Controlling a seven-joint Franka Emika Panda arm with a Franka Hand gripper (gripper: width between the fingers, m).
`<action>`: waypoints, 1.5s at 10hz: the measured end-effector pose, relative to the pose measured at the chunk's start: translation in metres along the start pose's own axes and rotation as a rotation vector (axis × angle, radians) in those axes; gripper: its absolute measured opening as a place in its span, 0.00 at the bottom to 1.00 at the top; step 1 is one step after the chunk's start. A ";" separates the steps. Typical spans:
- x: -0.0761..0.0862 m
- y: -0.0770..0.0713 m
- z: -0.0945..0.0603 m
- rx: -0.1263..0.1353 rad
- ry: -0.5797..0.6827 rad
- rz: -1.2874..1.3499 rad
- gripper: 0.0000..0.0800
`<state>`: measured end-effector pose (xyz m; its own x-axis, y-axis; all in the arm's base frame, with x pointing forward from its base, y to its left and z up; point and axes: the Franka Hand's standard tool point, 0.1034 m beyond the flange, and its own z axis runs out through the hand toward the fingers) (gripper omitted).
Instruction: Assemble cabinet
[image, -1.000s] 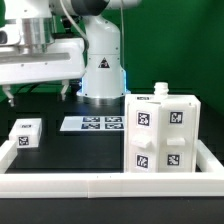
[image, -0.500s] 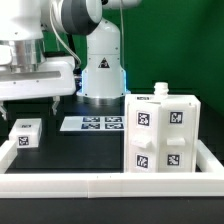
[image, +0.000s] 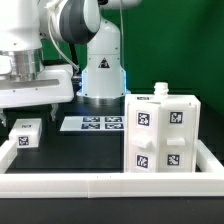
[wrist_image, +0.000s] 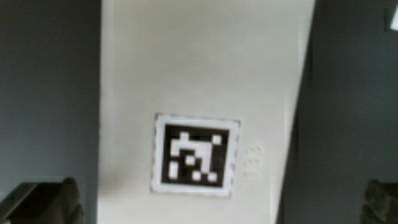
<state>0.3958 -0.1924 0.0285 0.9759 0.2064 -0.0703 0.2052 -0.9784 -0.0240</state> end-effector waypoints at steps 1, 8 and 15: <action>-0.004 0.002 0.007 -0.004 -0.005 -0.009 1.00; -0.012 0.003 0.021 0.000 -0.025 -0.036 0.84; -0.009 -0.001 0.017 0.008 -0.028 -0.031 0.70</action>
Offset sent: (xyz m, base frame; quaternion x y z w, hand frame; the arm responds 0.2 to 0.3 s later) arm -0.0037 -0.0034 -0.0230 0.0146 0.0340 -0.0076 0.9993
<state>0.3860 -0.1931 0.0125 0.9667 0.2364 -0.0977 0.2342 -0.9716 -0.0342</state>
